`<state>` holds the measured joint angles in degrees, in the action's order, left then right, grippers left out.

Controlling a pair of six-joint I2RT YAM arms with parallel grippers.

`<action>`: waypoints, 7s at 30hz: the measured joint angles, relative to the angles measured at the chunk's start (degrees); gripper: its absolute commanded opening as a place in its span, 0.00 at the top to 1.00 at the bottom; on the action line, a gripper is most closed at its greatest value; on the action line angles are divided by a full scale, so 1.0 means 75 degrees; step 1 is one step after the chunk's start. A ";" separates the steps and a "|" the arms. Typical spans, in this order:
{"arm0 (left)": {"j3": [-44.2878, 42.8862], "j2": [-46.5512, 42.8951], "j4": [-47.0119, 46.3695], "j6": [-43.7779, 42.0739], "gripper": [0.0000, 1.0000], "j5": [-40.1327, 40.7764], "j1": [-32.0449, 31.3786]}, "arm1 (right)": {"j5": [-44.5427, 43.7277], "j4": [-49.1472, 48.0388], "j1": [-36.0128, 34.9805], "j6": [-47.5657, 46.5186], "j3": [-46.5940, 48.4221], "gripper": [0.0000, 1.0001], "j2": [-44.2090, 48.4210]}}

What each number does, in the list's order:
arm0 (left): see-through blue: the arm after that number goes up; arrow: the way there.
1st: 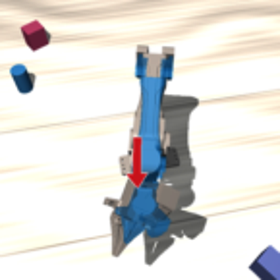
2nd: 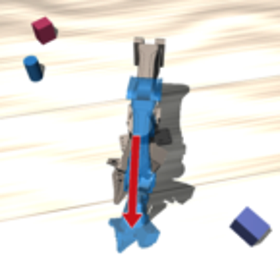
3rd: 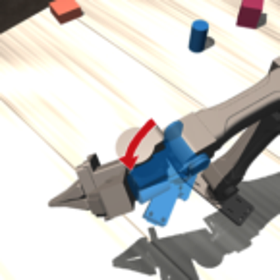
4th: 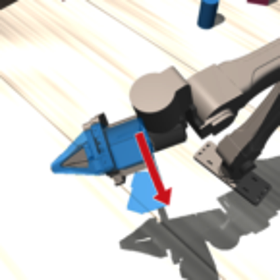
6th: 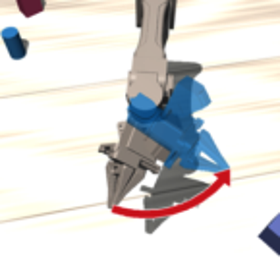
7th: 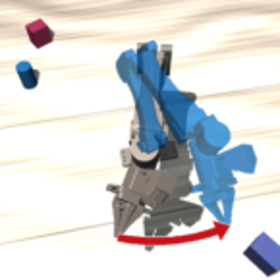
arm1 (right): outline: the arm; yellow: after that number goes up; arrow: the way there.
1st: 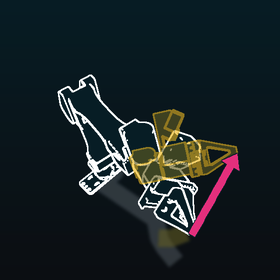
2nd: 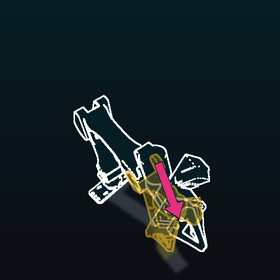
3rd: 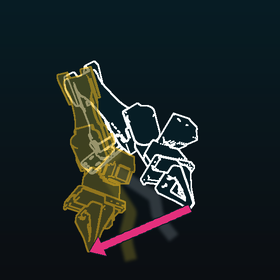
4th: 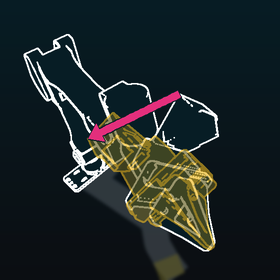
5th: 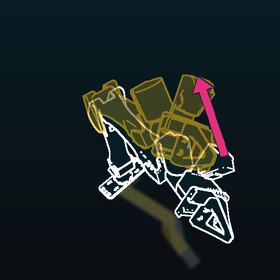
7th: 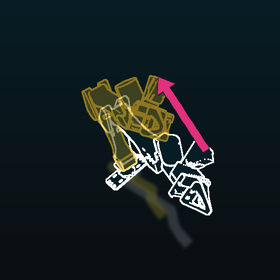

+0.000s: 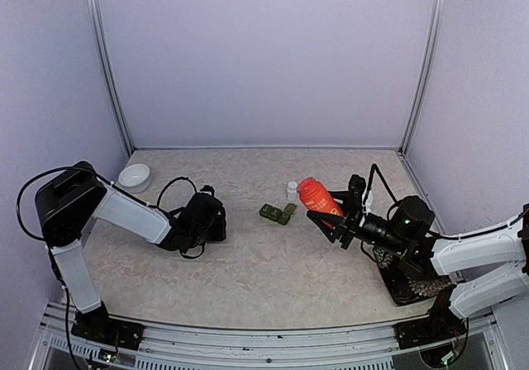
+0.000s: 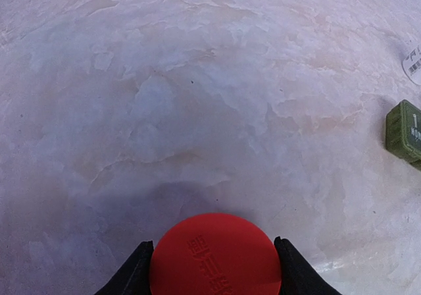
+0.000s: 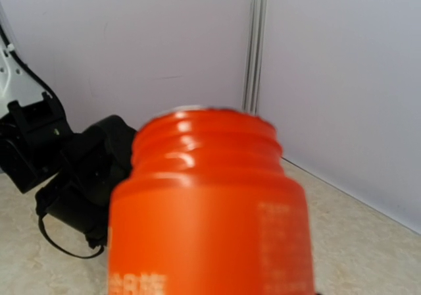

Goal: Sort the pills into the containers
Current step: Place the lid of the pill bottle at the center of the board, then place the pill in the compartment of the pill container.

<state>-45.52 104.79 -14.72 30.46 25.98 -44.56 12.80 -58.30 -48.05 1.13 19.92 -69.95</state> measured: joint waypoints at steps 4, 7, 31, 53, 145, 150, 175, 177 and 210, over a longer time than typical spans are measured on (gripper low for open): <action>-0.0117 0.0189 0.0085 0.0000 0.45 -0.0003 0.0017 | 0.0003 0.0026 0.0032 0.0003 0.0000 0.84 0.0000; -0.0143 0.0204 0.0099 0.0003 0.34 -0.0006 0.0017 | 0.0003 0.0029 0.0032 0.0000 0.0000 0.84 0.0000; -0.0143 -0.1582 0.0495 0.0169 0.01 -0.0207 0.0012 | 0.1037 0.0096 0.1233 0.0023 0.0122 0.81 -0.1690; 0.0242 -0.2652 0.0624 0.0169 0.01 -0.0233 -0.0373 | 0.1084 0.2235 0.1632 -0.0262 0.2154 0.82 -0.3416; 0.0428 -0.2422 0.0379 0.0344 0.01 -0.0443 -0.0417 | -0.0411 0.7615 0.1198 -0.0772 0.5147 0.79 -0.4730; 0.0484 -0.2422 0.0300 0.0364 0.01 -0.0443 -0.0417 | -0.0554 0.7933 0.1128 -0.0848 0.5289 0.78 -0.4730; 0.0711 -0.2422 0.0149 0.0428 0.01 -0.0469 -0.0417 | -0.1134 0.9197 0.0956 -0.1011 0.6024 0.77 -0.4730; 0.0720 -0.2422 0.0143 0.0449 0.01 -0.0472 -0.0417 | -0.1151 0.9285 0.0956 -0.1017 0.6094 0.77 -0.4730; 0.0766 -0.2422 0.0128 0.0507 0.01 -0.0525 -0.0417 | -0.1480 1.0433 0.0772 -0.1212 0.6913 0.75 -0.5091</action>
<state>-39.77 86.63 -13.76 34.26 22.04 -47.68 1.69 19.94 -42.26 -7.97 71.77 -108.14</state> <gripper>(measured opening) 0.987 0.530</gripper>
